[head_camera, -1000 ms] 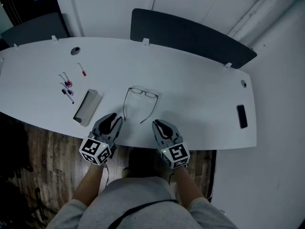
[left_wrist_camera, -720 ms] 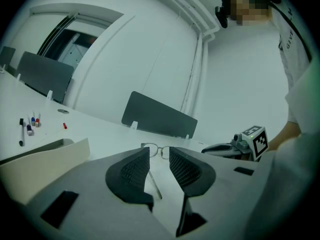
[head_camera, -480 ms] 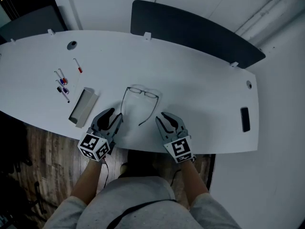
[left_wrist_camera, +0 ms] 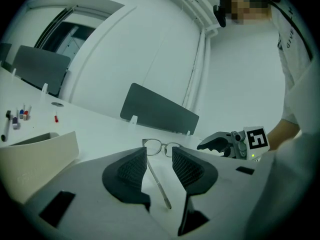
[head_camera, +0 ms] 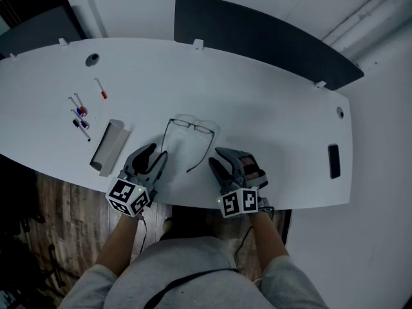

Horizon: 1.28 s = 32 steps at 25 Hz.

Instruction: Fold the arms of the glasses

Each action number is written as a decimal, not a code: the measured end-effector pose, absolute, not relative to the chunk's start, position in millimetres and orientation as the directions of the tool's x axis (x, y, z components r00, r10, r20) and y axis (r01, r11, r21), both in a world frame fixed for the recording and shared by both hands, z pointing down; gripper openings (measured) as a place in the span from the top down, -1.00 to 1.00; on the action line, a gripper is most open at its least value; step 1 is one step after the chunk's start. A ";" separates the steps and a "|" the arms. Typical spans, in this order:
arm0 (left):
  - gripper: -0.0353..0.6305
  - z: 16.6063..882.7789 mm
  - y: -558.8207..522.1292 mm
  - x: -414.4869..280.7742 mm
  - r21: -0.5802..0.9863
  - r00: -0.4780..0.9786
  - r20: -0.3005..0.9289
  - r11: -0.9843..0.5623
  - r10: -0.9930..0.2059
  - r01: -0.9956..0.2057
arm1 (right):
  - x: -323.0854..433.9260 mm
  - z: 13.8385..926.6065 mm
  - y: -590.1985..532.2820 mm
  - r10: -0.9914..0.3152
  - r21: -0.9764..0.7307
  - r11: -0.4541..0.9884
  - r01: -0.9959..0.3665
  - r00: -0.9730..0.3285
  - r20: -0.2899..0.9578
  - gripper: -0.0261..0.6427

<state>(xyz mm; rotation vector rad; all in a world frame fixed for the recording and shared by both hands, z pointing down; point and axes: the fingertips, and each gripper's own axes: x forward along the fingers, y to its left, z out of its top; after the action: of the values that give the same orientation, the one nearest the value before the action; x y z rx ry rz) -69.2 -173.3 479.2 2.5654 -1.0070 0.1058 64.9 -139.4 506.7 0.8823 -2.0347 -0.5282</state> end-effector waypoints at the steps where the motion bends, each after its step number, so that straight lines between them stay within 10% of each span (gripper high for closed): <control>1: 0.41 479.0 -174.5 -68.4 0.324 0.741 0.204 -0.670 -0.640 -0.667 | 64.2 509.0 -141.1 -0.745 0.657 0.664 -0.357 -0.399 0.535 0.46; 11: 0.41 476.6 -181.4 -61.5 0.356 0.764 0.170 -0.684 -0.623 -0.637 | 56.2 526.8 -160.3 -0.784 0.833 0.554 -0.001 -0.339 0.521 0.43; 32: 0.39 458.9 -174.4 -71.1 0.326 0.749 0.130 -0.685 -0.650 -0.652 | 59.2 486.4 -169.5 -0.810 0.683 0.574 -0.451 -0.431 0.396 0.81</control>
<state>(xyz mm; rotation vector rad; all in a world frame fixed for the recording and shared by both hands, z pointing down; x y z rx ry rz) -71.1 -174.4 458.9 2.5963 -1.0028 0.0060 59.2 -169.5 486.4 1.0030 -2.0821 -0.6356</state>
